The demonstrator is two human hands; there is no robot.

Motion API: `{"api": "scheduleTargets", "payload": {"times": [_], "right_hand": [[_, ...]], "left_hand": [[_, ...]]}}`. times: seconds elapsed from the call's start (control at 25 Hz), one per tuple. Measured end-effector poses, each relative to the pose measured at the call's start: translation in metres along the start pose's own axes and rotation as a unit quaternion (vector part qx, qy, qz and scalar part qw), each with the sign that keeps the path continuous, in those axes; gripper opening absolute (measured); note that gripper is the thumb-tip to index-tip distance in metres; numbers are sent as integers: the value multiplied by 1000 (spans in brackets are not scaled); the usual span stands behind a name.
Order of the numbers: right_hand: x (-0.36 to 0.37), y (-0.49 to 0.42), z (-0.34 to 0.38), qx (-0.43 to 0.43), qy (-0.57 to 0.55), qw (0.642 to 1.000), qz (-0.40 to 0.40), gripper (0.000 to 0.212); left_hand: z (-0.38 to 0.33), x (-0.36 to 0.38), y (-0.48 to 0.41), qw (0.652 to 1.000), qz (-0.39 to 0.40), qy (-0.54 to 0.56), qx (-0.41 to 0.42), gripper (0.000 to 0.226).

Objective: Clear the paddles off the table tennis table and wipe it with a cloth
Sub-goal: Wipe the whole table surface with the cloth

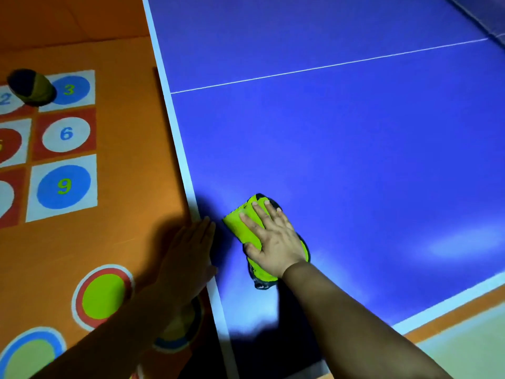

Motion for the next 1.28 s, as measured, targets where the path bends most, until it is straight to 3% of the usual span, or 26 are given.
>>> {"api": "scheduleTargets", "payload": {"times": [0.08,0.24,0.36,0.52,0.8,1.0,1.16,1.28], "right_hand": [[-15,-28,-35,42,-7,999,1,68],[-51,-86,-106,112,-10,993,-26,73],[-74,-125,-143,186,-34,981,-45,77],[-78,-146,-154,243,-37,969,-23,67],[-40,-116,-74,256,-37,966,-28,68],[-8,-77,17,235,-32,970,-54,67],[14,-58,90,266,-34,961,-65,67],[16,-59,104,316,-36,946,-66,64]], "left_hand": [[9,-34,-35,999,-20,-44,2,106],[29,-58,-112,994,84,-74,11,108],[31,-61,-136,989,94,-95,64,113],[38,-52,-145,992,87,-59,76,113],[44,-46,-144,992,69,-21,104,114],[58,-52,-132,980,54,-25,188,95],[103,-64,-115,973,43,-62,218,84],[127,-77,-122,972,48,-81,216,83]]}}
Point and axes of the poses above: each hand's wrist, its own y-axis away from the middle knuckle, its own x-axis out of the palm, z = x × y, the point moved 8 cm from there along -y, towards the middle knuckle, and after that the axes turned 9 degrees about z, right-handed, at the moved point
